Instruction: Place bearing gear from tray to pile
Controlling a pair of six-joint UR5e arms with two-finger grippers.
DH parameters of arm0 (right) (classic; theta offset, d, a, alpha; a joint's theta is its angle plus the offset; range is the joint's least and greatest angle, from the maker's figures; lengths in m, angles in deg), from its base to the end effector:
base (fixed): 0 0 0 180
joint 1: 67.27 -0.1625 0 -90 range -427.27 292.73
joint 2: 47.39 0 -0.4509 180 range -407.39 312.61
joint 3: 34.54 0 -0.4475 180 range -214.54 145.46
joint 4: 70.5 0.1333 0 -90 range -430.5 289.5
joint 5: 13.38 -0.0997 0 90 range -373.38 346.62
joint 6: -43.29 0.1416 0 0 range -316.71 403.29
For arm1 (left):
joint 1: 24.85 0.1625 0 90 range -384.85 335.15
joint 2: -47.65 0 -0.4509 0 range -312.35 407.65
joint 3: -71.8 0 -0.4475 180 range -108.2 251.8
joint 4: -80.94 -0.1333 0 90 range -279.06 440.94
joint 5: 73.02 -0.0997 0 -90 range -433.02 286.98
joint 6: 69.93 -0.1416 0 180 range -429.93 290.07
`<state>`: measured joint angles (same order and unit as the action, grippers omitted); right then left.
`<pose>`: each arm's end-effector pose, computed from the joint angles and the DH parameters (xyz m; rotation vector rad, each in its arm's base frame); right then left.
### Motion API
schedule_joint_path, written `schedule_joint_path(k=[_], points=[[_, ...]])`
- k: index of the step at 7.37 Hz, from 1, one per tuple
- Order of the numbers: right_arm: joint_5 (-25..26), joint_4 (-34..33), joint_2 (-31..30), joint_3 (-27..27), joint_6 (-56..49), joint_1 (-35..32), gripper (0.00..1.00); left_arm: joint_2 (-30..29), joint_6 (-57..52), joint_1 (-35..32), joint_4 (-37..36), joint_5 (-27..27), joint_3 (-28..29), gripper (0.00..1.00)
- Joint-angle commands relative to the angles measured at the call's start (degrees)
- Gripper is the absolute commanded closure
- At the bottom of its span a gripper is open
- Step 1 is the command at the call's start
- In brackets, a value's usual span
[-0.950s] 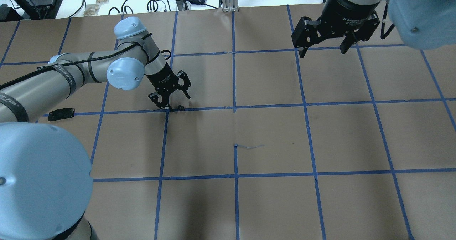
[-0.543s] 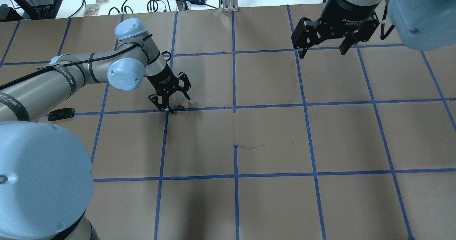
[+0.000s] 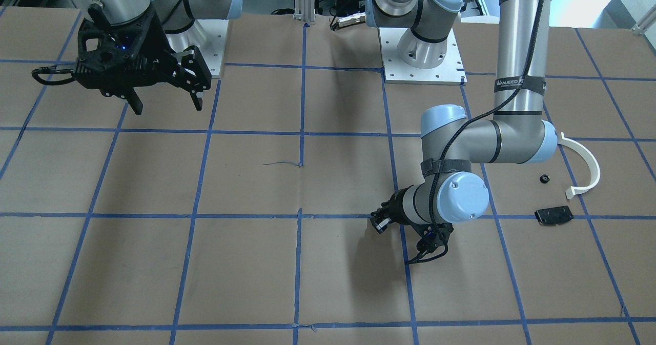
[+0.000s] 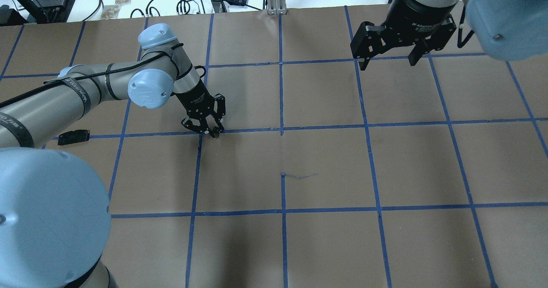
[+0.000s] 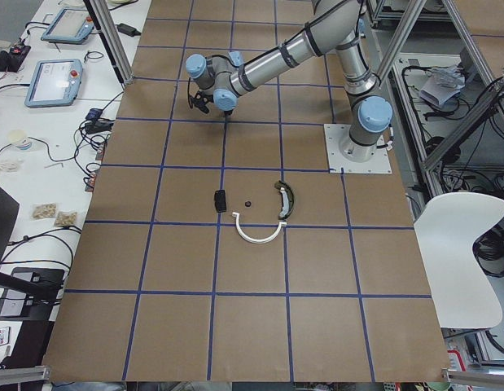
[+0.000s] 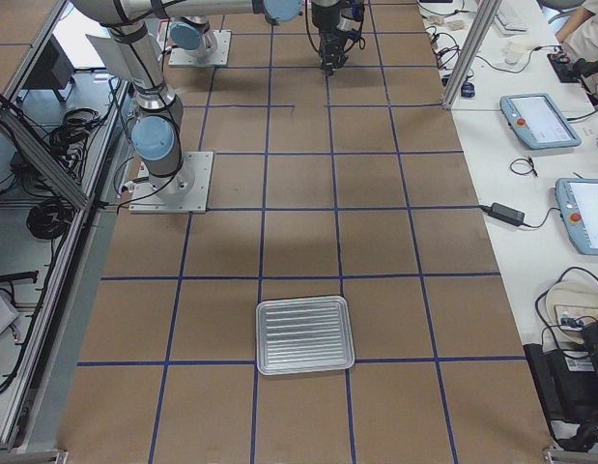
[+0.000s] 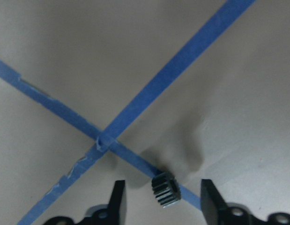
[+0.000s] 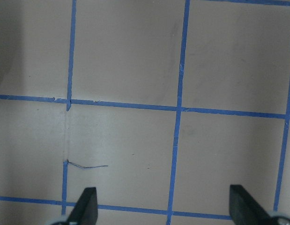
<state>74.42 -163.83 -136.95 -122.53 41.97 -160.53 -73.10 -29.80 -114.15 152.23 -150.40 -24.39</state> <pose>0.1705 -0.5534 0.4932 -0.1264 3.0964 -0.1316 -0.1564 -0.6416 0.1186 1.0928 -2.7841 -0.5632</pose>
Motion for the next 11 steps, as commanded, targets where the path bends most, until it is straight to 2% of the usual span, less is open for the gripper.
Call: schedule_joint_path(k=[1, 3, 4, 5, 6, 8, 10, 11], points=[[0.00, 0.00, 0.00, 0.01, 0.00, 0.01, 0.00, 0.16, -0.05, 0.00, 0.60, -0.06, 0.55, 1.00], [0.00, 0.00, 0.00, 0.01, 0.00, 0.01, 0.00, 0.86, -0.75, 0.26, 0.95, -5.82, 2.56, 1.00], [0.00, 0.00, 0.00, 0.01, 0.00, 0.01, 0.00, 1.30, -2.67, 1.66, 3.65, -6.21, 5.10, 1.00], [0.00, 0.00, 0.00, 0.01, 0.00, 0.01, 0.00, 2.44, -9.56, 5.50, 10.20, -9.26, 7.91, 1.00], [0.00, -0.09, 0.00, 0.01, 0.00, 0.01, 0.00, 4.10, -17.90, 9.80, 18.19, -15.12, 10.03, 1.00], [0.00, -0.09, 0.00, 0.01, -0.09, 0.01, 0.00, 7.71, -27.42, 14.74, 23.26, -19.55, 8.39, 1.00], [0.00, 0.00, 0.00, 0.01, 0.00, 0.01, 0.00, 9.39, -39.20, 24.65, 23.02, -20.80, 4.71, 1.00], [0.00, 0.00, 0.00, 0.01, 0.00, 0.01, 0.00, 9.74, -43.25, 28.61, 21.27, -23.15, 3.03, 1.00]])
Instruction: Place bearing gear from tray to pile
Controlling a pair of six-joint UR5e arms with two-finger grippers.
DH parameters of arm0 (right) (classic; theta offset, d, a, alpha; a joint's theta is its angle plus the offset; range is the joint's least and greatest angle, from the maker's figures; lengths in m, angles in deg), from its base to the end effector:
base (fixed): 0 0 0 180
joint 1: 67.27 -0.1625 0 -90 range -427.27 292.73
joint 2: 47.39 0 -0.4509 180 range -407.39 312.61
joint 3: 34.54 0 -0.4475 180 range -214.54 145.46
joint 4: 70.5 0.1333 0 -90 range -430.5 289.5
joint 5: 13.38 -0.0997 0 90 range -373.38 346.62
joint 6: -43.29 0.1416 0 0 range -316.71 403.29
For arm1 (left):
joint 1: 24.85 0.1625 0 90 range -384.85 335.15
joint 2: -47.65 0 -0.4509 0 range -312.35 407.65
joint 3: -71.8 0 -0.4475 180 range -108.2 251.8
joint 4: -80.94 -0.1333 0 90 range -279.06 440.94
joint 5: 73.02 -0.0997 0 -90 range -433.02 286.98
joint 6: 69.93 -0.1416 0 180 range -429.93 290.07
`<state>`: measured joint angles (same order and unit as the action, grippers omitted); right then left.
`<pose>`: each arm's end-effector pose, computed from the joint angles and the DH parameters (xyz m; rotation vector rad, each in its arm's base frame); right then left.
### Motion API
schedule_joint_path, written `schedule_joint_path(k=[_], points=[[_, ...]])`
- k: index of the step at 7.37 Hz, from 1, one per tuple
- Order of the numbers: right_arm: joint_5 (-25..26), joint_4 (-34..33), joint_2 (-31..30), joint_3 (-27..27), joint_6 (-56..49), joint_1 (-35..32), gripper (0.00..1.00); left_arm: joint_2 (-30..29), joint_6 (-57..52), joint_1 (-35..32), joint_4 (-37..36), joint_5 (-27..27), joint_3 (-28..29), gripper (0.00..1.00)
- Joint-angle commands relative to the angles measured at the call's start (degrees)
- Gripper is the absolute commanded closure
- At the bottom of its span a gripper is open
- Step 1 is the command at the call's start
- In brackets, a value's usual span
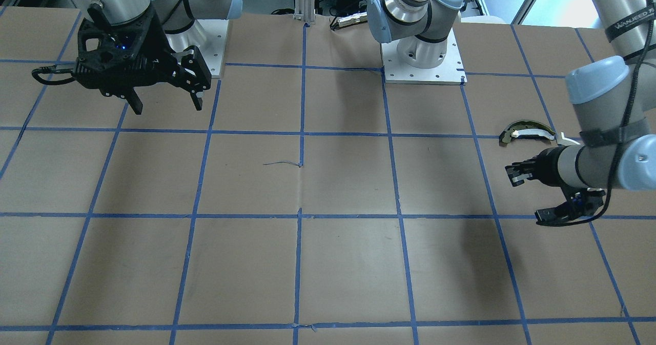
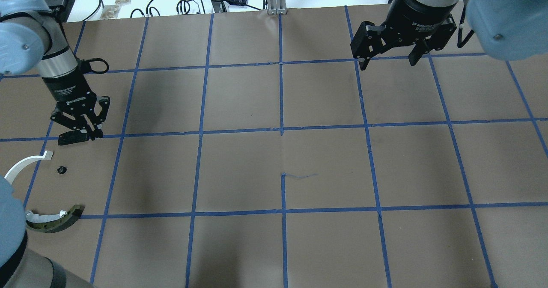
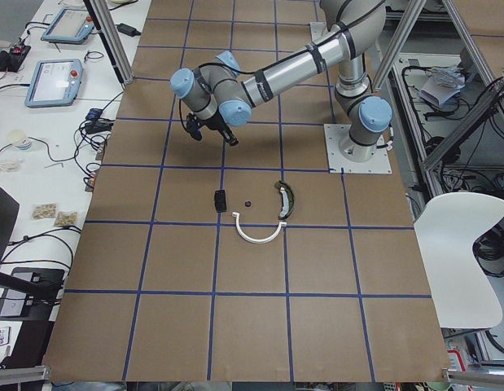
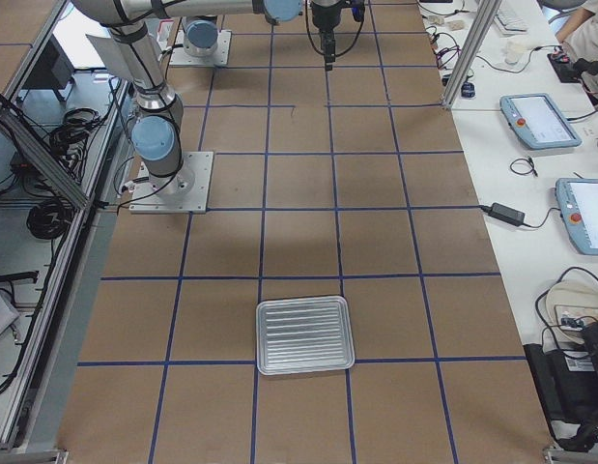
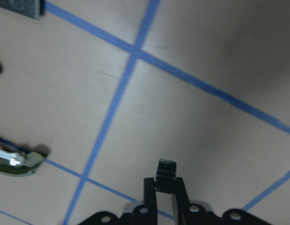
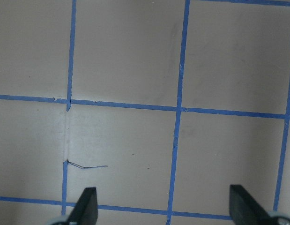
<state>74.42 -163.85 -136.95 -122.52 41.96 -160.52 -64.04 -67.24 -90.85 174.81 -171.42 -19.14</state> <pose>0.1704 -0.5535 0.4933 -0.1264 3.0964 -0.1324 0.1438 -0.5998 0.2394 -0.6413 2.9280 0.7342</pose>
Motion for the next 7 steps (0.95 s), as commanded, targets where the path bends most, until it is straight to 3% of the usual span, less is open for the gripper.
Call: schedule_joint_path(k=[1, 3, 7], points=[[0.00, 0.10, 0.00, 0.00, 0.01, 0.00, 0.00, 0.43, -9.85, 8.92, -3.58, -2.41, -2.57, 1.00], [0.00, 0.01, 0.00, 0.00, 0.01, -0.09, 0.00, -2.03, -13.14, 11.93, -8.68, -2.41, -3.10, 1.00], [0.00, 0.01, -0.09, 0.00, 0.01, -0.09, 0.00, -6.25, -12.88, 11.94, -13.17, -1.71, -3.10, 1.00]])
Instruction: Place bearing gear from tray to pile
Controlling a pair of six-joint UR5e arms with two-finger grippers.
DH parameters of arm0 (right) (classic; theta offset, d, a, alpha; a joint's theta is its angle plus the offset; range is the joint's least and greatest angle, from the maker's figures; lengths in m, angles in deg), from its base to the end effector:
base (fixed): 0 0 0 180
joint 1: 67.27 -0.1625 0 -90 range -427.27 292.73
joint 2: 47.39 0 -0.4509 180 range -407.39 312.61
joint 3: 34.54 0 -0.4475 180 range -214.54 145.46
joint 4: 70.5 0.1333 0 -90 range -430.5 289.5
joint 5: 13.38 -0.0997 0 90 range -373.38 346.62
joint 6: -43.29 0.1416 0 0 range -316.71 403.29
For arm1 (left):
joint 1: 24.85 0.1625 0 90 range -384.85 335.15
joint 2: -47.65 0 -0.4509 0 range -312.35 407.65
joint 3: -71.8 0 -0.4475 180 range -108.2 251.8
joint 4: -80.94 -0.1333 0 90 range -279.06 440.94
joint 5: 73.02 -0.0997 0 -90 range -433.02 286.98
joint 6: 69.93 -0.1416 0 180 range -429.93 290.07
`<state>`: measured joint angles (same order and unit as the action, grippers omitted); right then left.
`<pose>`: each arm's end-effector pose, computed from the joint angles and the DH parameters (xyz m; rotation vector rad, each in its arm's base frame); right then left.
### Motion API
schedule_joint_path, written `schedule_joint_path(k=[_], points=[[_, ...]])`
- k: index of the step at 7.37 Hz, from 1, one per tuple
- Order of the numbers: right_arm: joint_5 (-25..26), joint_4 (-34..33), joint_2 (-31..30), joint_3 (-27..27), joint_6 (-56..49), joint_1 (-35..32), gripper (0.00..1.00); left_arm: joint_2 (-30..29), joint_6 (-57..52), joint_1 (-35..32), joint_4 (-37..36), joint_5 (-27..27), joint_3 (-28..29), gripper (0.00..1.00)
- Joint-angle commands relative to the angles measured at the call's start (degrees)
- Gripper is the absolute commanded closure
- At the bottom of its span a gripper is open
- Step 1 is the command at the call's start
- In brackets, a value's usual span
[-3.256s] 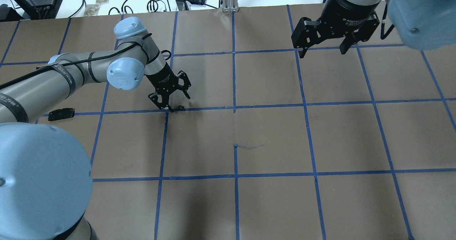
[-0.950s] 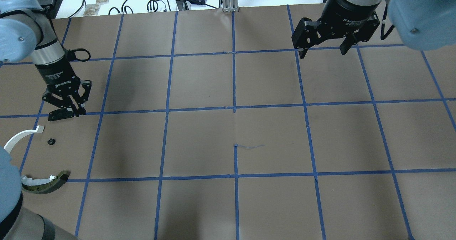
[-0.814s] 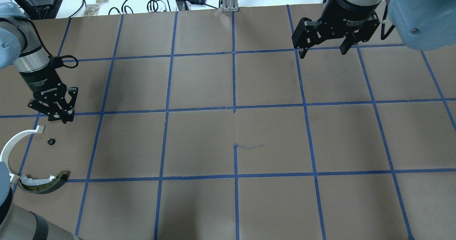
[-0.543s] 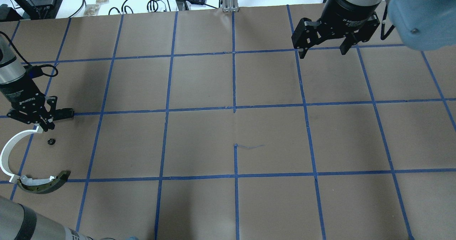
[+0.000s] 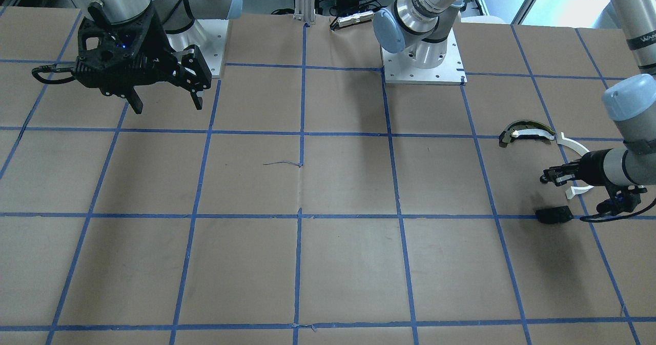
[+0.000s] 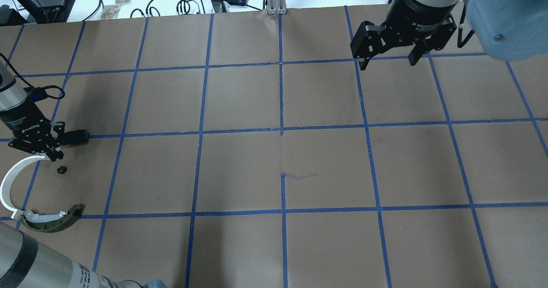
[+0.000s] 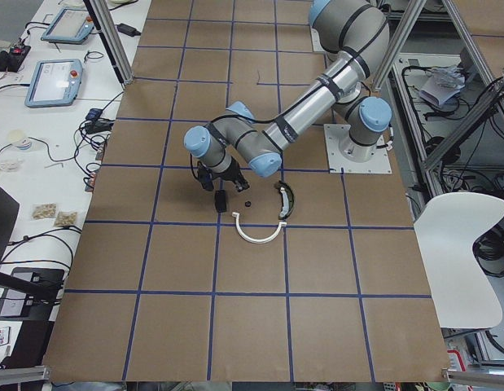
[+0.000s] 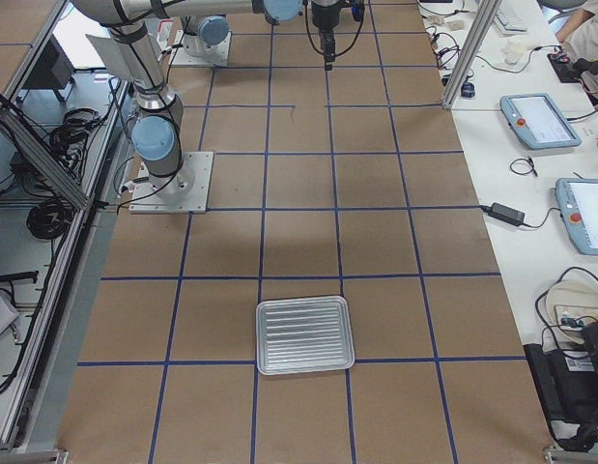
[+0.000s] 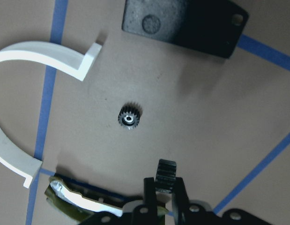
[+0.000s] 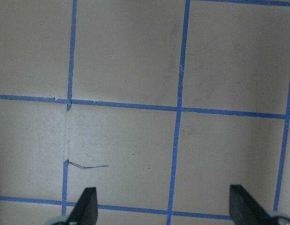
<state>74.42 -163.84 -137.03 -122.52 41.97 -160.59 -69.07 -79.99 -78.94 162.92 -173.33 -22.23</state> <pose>0.1710 -0.5528 0.4941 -0.1280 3.0962 -0.1342 0.2794 -0.5699 0.1694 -0.6301 2.9938 0.6738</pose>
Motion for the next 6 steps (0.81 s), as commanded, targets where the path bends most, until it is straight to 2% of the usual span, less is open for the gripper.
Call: schedule_joint_path(k=[1, 3, 4, 5, 6], points=[[0.00, 0.00, -0.01, 0.00, 0.00, -0.02, 0.00, -1.66, 0.13, 0.03, -1.47, 0.28, -0.10, 1.00], [0.00, 0.00, -0.01, 0.00, 0.00, -0.02, 0.00, -2.10, 0.13, 0.12, -1.29, 0.29, -0.71, 0.98], [0.00, 0.00, -0.01, 0.00, 0.00, -0.02, 0.00, -2.28, 0.48, 0.12, -1.47, 0.20, -1.24, 0.51], [-0.09, 0.00, -0.01, 0.00, 0.00, -0.02, 0.00, -2.28, 0.84, 0.12, -1.38, 0.20, -1.33, 0.01], [0.00, 0.09, -0.01, 0.00, 0.00, -0.02, 0.00, -2.02, 0.84, 0.12, -0.77, 0.20, -1.33, 0.00]])
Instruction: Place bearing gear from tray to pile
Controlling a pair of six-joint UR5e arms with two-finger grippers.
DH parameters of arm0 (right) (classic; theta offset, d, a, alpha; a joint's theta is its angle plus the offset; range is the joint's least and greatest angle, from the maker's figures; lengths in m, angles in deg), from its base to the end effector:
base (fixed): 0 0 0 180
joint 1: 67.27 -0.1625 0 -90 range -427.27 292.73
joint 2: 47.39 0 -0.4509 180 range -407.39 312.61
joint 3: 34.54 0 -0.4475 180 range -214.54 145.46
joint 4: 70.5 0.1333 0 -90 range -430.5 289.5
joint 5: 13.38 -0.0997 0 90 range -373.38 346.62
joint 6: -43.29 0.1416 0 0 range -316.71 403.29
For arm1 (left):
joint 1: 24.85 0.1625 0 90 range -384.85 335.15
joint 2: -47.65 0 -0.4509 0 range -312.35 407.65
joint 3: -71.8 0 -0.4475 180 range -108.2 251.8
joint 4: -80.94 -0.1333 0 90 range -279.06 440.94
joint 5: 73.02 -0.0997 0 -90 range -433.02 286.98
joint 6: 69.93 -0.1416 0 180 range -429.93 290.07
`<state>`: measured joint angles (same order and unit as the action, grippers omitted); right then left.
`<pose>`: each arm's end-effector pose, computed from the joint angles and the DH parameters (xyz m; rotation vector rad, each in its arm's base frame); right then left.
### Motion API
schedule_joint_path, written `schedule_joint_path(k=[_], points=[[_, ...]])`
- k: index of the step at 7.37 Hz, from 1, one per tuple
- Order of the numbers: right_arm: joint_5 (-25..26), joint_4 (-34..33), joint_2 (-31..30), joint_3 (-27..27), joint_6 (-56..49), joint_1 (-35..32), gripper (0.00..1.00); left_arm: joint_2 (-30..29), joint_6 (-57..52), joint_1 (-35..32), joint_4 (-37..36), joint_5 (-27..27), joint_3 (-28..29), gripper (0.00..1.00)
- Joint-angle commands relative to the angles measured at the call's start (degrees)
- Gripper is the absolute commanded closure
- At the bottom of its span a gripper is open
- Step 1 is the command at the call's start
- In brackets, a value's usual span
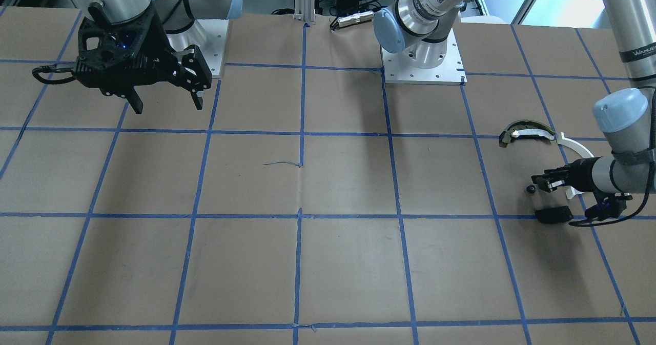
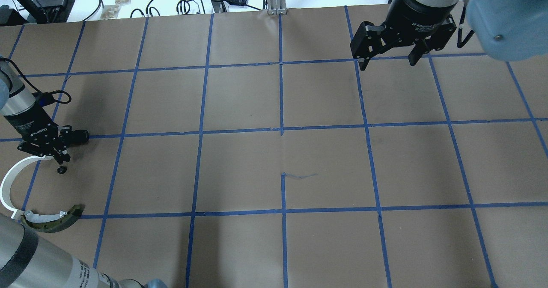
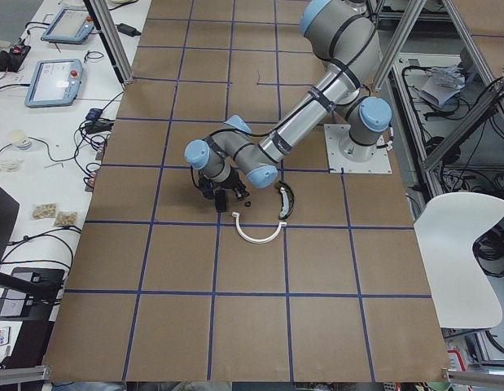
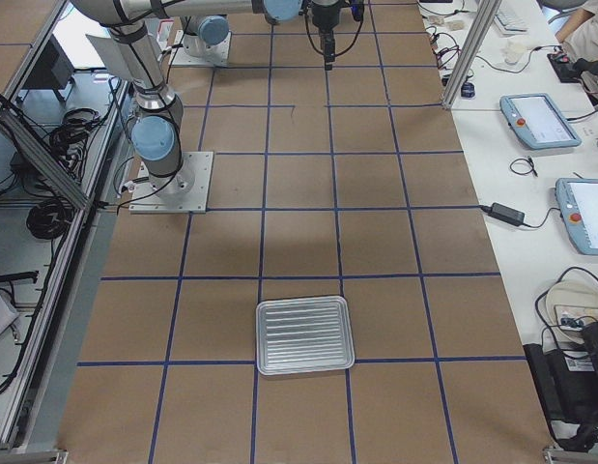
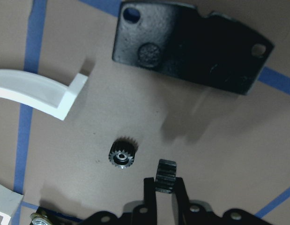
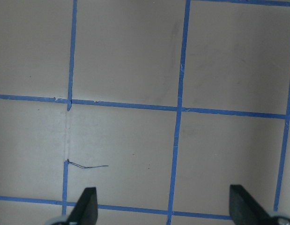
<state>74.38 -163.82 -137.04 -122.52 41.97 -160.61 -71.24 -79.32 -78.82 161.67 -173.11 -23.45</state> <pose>0.1713 -0.5527 0.4941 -0.1286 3.0954 -0.1339 0.2770 -0.5653 0.1377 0.6447 -2.9807 -0.7241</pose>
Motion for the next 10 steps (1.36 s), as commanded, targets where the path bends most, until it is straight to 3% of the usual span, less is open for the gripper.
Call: schedule_joint_path(k=[1, 3, 5, 7, 10], points=[[0.04, -0.02, 0.00, 0.00, 0.00, 0.00, 0.00, 1.37, 0.25, -0.52, 0.75, -0.10, 0.75, 0.00], [0.04, 0.07, 0.00, 0.00, 0.00, 0.00, 0.00, 3.92, 0.87, -2.27, 1.54, -0.10, 4.86, 0.00], [0.04, -0.02, 0.00, 0.00, 0.00, 0.00, 0.00, 7.68, 2.87, -8.40, 3.11, 1.90, 9.88, 0.00], [-0.05, -0.02, 0.00, 0.00, 0.00, 0.00, 0.00, 12.78, 7.88, -12.46, 3.12, 10.76, 12.08, 0.00], [0.04, 0.07, 0.00, 0.00, 0.00, 0.00, 0.00, 20.96, 8.25, -23.86, 4.08, 10.71, 12.28, 0.00]])
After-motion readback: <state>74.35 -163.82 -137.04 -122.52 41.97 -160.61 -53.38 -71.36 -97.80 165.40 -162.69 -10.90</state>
